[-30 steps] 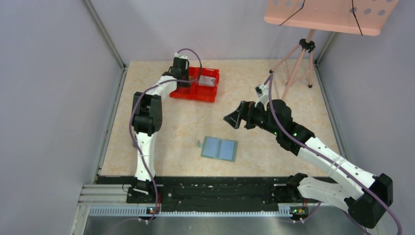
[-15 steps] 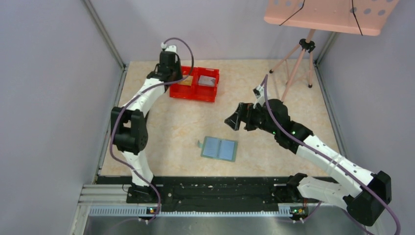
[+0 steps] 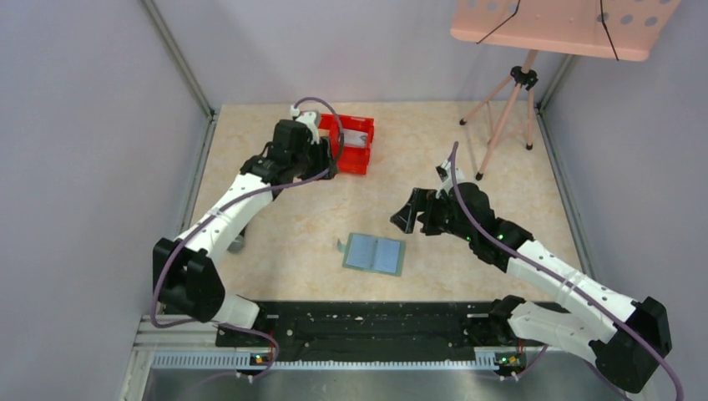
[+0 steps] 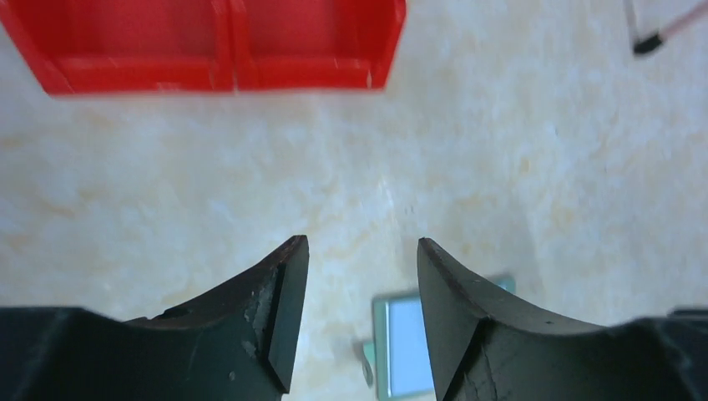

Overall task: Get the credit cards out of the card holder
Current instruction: Remove the credit card from the card holder.

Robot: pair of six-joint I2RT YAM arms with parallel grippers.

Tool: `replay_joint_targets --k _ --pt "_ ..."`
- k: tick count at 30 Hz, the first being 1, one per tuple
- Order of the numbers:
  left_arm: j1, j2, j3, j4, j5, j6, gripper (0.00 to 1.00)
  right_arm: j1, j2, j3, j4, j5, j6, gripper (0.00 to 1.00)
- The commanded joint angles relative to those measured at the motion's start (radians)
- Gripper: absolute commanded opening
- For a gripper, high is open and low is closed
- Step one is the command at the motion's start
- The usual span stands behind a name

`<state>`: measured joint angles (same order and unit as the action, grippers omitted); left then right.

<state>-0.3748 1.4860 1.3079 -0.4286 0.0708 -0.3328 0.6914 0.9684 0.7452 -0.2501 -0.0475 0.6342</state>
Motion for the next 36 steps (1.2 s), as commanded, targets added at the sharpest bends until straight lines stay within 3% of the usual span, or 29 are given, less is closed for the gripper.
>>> replay_joint_targets --k 1,8,14,22,36 --pt "-0.038 -0.136 -0.150 -0.040 0.110 -0.058 0.57 -0.007 -0.044 -0.067 0.079 -0.007 0.062 0.89" --pt "-0.101 -0.203 -0.398 0.038 0.205 -0.107 0.56 -0.007 -0.056 -0.145 0.112 -0.036 0.095 0.86" --pt "-0.138 -0.182 -0.515 0.130 0.255 -0.148 0.56 -0.007 -0.043 -0.144 0.097 -0.058 0.101 0.85" --pt "-0.153 -0.093 -0.568 0.193 0.229 -0.134 0.54 -0.006 -0.035 -0.146 0.105 -0.061 0.113 0.84" --pt "-0.174 -0.032 -0.637 0.277 0.285 -0.168 0.38 0.018 0.002 -0.151 0.145 -0.049 0.151 0.83"
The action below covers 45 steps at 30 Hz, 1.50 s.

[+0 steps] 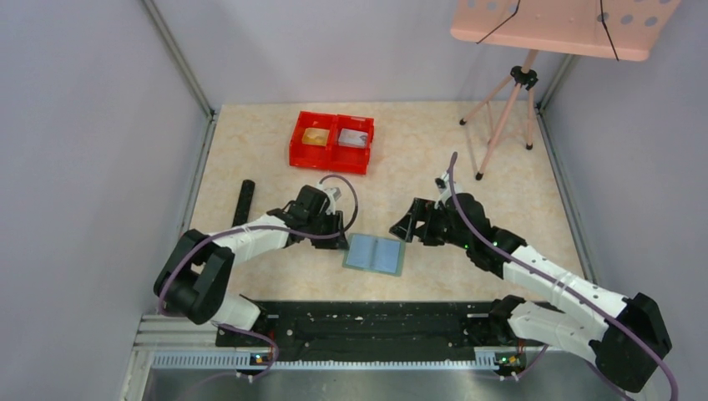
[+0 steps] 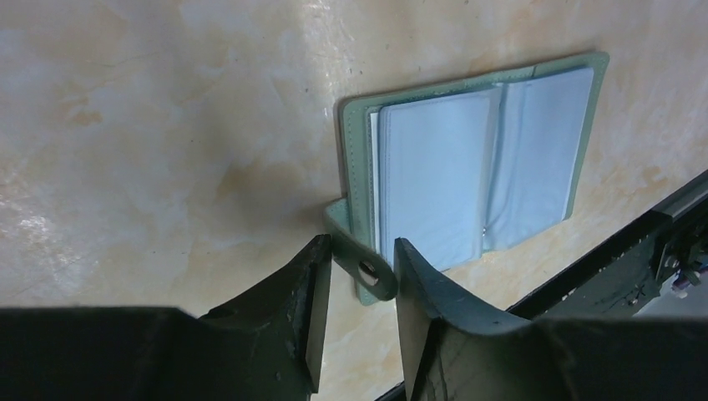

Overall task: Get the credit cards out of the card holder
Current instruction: Remove the credit card from the card holder.

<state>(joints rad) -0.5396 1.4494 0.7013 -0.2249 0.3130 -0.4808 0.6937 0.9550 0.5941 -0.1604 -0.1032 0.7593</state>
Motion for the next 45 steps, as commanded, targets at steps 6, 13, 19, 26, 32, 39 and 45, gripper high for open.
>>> replay_joint_targets --k 6,13,19,26,32,39,45 --pt "-0.009 -0.057 -0.083 0.170 0.141 -0.109 0.00 0.078 0.084 0.006 0.088 0.044 0.050 0.84" --pt "-0.008 -0.174 -0.154 0.306 0.183 -0.222 0.00 0.160 0.197 0.008 0.109 0.098 0.068 0.89" --pt "-0.010 -0.246 -0.182 0.343 0.212 -0.264 0.00 0.190 0.278 0.018 0.166 0.087 0.076 0.89" --pt "-0.012 -0.293 -0.187 0.326 0.213 -0.269 0.00 0.212 0.336 0.020 0.241 0.068 0.095 0.81" --pt "-0.015 -0.290 -0.196 0.331 0.218 -0.268 0.00 0.214 0.377 0.006 0.306 0.038 0.113 0.73" --pt "-0.019 -0.299 -0.197 0.324 0.215 -0.265 0.00 0.214 0.419 0.009 0.325 0.028 0.113 0.68" --pt "-0.019 -0.315 -0.188 0.307 0.203 -0.262 0.00 0.216 0.436 0.021 0.296 0.041 0.100 0.67"
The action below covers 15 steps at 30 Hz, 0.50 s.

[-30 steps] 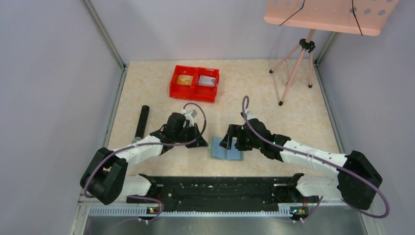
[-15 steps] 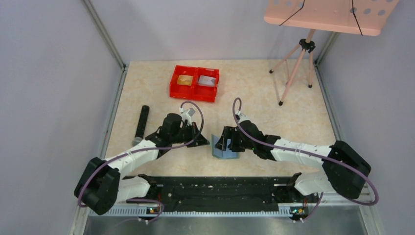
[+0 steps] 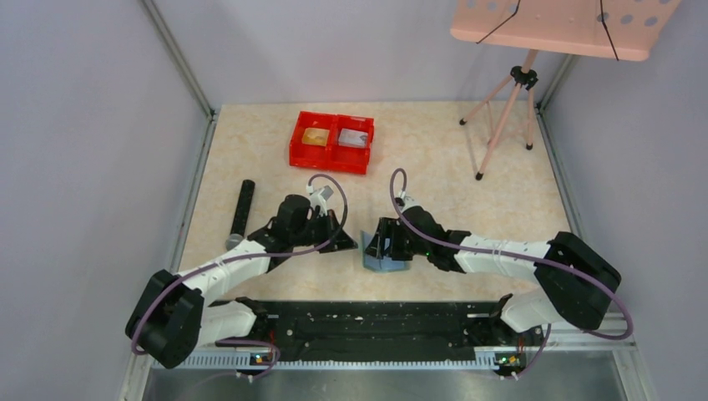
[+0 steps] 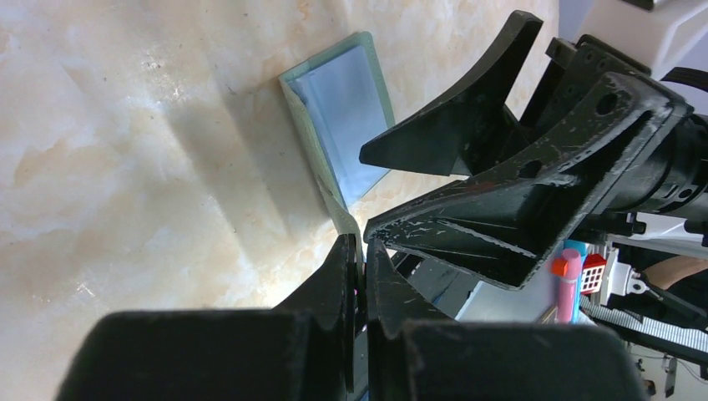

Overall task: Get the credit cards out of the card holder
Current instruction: Remove the credit card from the card holder.

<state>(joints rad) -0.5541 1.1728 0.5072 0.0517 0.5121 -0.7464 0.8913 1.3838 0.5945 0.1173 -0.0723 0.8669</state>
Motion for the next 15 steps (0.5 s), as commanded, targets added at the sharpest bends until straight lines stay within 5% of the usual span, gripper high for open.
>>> replay_joint_targets --k 1,15 --pt "-0.005 -0.040 0.008 0.026 0.002 0.004 0.00 0.016 0.008 0.021 0.014 0.013 -0.009 0.67" --pt "-0.010 -0.037 0.019 0.014 -0.001 0.013 0.00 0.020 0.046 0.030 0.030 -0.001 -0.010 0.67"
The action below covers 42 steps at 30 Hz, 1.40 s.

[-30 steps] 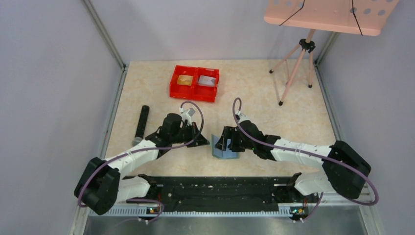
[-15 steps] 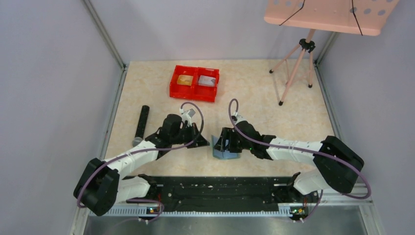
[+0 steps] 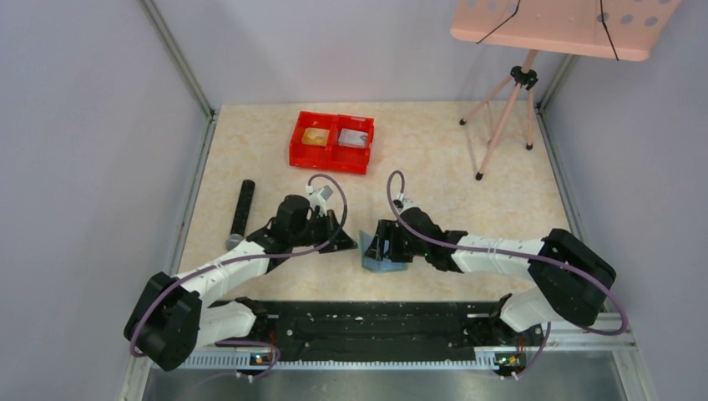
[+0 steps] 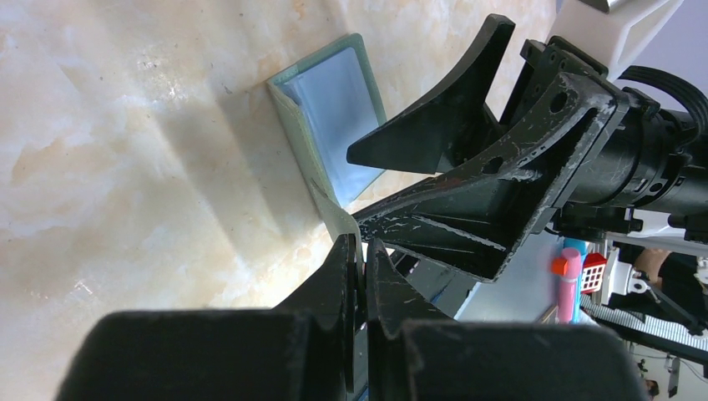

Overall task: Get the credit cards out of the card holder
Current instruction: Remove the credit card from the card holder.

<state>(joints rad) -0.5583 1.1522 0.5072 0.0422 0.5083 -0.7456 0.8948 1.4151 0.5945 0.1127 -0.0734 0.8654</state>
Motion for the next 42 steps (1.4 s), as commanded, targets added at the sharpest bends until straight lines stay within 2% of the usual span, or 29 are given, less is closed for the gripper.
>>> replay_joint_targets --k 1,14,21,23,29,32,35,38,42 --pt "-0.006 -0.016 0.019 0.024 0.002 0.012 0.00 0.017 0.016 0.031 0.036 0.001 -0.009 0.67" --pt "-0.007 -0.010 0.032 -0.007 -0.023 0.032 0.00 0.019 0.008 0.050 -0.094 0.111 -0.034 0.60" --pt "-0.006 0.002 0.042 -0.122 -0.148 0.105 0.01 0.018 -0.070 0.039 -0.236 0.226 -0.044 0.60" --pt "-0.007 0.005 0.043 -0.138 -0.165 0.114 0.03 0.019 -0.102 0.037 -0.261 0.249 -0.046 0.59" --pt "-0.007 0.004 0.036 -0.149 -0.177 0.109 0.20 0.020 -0.164 0.054 -0.322 0.269 -0.052 0.61" --pt "-0.007 -0.004 0.038 -0.153 -0.183 0.106 0.26 0.019 -0.195 0.056 -0.269 0.215 -0.059 0.62" --pt "-0.007 -0.009 0.040 -0.154 -0.185 0.101 0.28 0.028 -0.209 0.054 -0.187 0.169 -0.056 0.61" --pt "-0.007 -0.014 0.040 -0.154 -0.189 0.091 0.34 0.037 -0.175 0.074 -0.138 0.130 -0.051 0.63" --pt "-0.008 -0.045 0.033 -0.162 -0.231 0.067 0.36 0.054 -0.116 0.123 -0.121 0.118 -0.051 0.67"
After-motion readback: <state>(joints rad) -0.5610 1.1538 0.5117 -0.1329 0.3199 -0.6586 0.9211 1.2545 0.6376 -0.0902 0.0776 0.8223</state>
